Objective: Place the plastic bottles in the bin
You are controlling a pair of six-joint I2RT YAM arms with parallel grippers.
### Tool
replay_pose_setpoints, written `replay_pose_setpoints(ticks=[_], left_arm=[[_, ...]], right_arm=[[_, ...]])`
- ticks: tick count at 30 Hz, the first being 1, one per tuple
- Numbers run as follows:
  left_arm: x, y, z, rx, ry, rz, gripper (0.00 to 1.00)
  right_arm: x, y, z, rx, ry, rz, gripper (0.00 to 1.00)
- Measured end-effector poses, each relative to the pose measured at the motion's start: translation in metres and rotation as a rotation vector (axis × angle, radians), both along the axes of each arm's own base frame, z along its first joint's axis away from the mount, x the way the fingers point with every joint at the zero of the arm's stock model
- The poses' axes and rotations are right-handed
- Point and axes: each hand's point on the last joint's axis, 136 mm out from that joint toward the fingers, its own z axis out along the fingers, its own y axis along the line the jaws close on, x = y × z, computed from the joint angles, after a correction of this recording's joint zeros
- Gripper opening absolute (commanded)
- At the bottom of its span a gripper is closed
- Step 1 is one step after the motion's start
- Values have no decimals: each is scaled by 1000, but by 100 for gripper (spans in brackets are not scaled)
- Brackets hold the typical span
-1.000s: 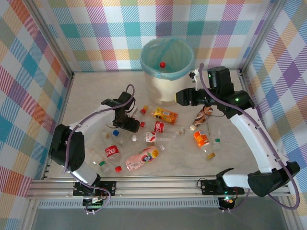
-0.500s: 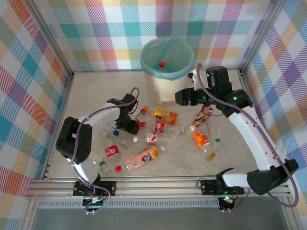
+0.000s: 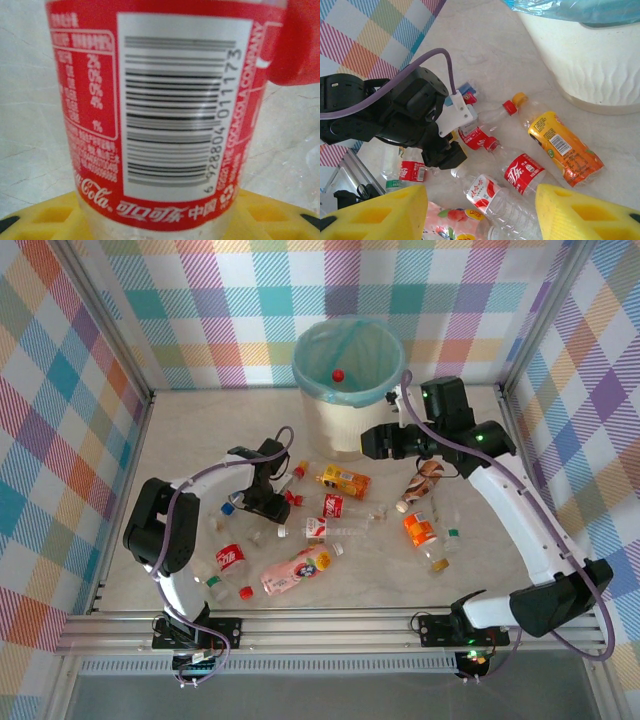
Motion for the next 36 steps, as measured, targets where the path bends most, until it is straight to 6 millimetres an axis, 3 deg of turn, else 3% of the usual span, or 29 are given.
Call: replay_pose_setpoints(ticks=[4, 7, 16, 20, 27, 30, 36], left_arm=[[2, 2, 8, 7, -25, 1, 53], [5, 4, 31, -7, -95, 5, 53], [10, 8, 145, -118, -389, 22, 51], [-6, 9, 189, -206, -501, 10, 51], [-42, -10, 263, -491, -700, -100, 51], [-49, -21, 277, -571, -717, -148, 50], [-62, -39, 281, -674, -674, -235, 50]], right_arm=[[0, 0, 7, 5, -11, 1, 60], [0, 0, 16, 14, -29, 1, 60], [-3, 12, 47, 112, -64, 44, 58], [-3, 24, 62, 197, -73, 89, 57], [-14, 59, 88, 326, -94, 219, 59], [-18, 76, 96, 350, -104, 274, 61], [-26, 98, 110, 372, -130, 342, 63]])
